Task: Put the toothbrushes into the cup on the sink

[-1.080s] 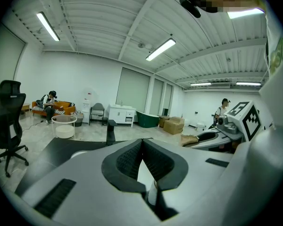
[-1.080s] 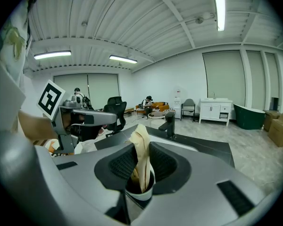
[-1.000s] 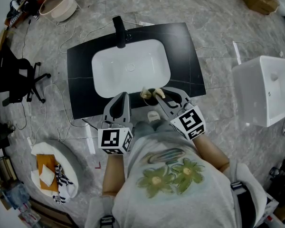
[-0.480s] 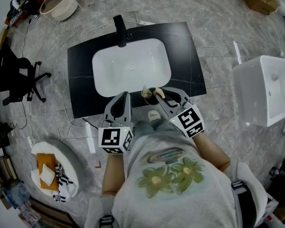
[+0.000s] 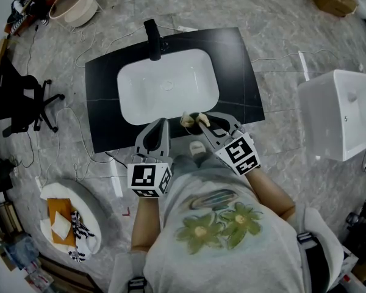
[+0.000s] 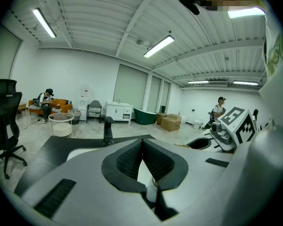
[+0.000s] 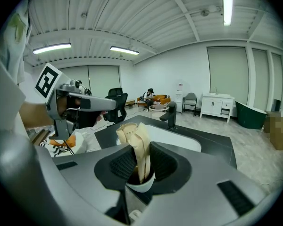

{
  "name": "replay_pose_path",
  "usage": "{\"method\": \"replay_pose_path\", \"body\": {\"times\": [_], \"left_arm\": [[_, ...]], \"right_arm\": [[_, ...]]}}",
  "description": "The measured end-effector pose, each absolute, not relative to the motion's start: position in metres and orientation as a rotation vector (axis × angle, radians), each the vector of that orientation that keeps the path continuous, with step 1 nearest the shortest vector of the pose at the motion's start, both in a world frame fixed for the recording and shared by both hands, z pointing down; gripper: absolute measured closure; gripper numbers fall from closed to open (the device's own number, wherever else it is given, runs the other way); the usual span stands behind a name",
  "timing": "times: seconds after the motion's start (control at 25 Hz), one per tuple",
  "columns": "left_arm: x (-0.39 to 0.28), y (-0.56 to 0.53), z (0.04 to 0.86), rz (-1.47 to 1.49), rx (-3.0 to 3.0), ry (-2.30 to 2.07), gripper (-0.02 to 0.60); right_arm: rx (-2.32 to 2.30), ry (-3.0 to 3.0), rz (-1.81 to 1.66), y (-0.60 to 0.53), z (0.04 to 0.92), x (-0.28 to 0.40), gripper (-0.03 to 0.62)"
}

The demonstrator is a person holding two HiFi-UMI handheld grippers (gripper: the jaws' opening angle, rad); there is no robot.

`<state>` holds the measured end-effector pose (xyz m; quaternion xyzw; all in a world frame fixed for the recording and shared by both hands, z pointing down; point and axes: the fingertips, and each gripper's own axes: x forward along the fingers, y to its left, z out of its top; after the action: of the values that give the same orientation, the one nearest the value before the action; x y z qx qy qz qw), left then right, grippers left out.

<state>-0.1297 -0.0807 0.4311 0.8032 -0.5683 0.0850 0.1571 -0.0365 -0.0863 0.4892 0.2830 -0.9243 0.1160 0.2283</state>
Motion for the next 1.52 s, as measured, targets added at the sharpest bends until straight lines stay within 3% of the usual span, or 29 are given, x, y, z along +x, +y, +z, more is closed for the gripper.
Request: {"method": "replay_pose_path", "body": {"times": [1.28, 1.52], "left_arm": [[-0.127, -0.07, 0.436, 0.251, 2.285, -1.616, 0.563], [-0.128, -0.066, 0.436, 0.255, 2.279, -1.622, 0.563]], "right_arm": [[0.734, -2.495, 0.35, -0.077, 0.516, -0.039, 0.514], [0.737, -2.499, 0.346, -0.077, 0.514, -0.038, 0.456]]}}
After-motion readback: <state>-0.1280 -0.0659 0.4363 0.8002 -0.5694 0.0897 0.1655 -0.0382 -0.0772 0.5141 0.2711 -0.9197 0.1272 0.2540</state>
